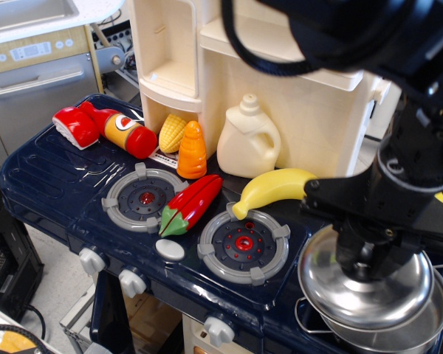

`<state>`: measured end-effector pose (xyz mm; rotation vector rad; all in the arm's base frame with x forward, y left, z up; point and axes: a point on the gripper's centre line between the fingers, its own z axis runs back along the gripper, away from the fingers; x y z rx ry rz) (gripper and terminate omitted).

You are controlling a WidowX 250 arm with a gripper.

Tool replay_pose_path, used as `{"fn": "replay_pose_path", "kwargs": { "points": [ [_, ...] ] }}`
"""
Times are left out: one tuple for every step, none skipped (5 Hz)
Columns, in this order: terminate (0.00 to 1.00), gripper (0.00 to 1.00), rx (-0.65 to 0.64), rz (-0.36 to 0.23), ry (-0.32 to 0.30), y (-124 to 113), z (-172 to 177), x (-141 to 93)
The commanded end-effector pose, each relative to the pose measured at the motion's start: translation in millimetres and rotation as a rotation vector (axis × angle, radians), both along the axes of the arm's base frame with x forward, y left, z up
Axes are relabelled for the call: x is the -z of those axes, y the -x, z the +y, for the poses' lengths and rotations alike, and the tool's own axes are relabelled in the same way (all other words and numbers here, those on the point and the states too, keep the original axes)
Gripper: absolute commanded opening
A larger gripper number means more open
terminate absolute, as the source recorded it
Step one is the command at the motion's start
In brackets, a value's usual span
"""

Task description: Put lid on pot or pan

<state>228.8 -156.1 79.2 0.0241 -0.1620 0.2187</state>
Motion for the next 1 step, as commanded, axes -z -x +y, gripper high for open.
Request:
{"fn": "replay_pose_path", "kwargs": {
  "points": [
    [1.0,0.0,-0.022,-0.039,0.071,-16.5,-23.6,-6.3]
  ]
}}
